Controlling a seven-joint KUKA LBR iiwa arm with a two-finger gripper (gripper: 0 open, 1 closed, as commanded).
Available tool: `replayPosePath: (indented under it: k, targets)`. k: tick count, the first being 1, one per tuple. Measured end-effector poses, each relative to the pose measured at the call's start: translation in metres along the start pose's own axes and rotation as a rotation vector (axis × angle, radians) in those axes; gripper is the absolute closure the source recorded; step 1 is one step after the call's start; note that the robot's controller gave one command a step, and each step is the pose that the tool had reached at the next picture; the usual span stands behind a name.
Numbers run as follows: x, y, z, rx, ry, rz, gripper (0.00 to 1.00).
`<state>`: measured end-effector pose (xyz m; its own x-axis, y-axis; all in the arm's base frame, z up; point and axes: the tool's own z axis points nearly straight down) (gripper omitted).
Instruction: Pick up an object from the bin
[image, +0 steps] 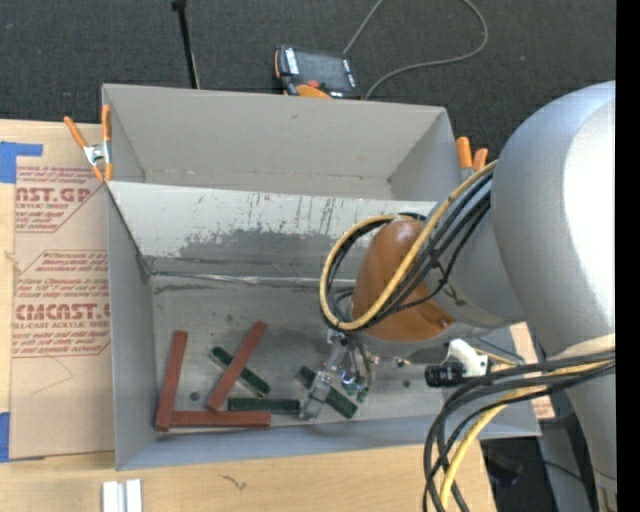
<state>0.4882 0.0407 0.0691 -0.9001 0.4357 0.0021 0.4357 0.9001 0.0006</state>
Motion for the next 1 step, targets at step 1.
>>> replayPosePath:
  k: [1]
  targets:
    - [-0.0012,-0.0009,-0.0012,0.0,-0.003,0.001,1.0]
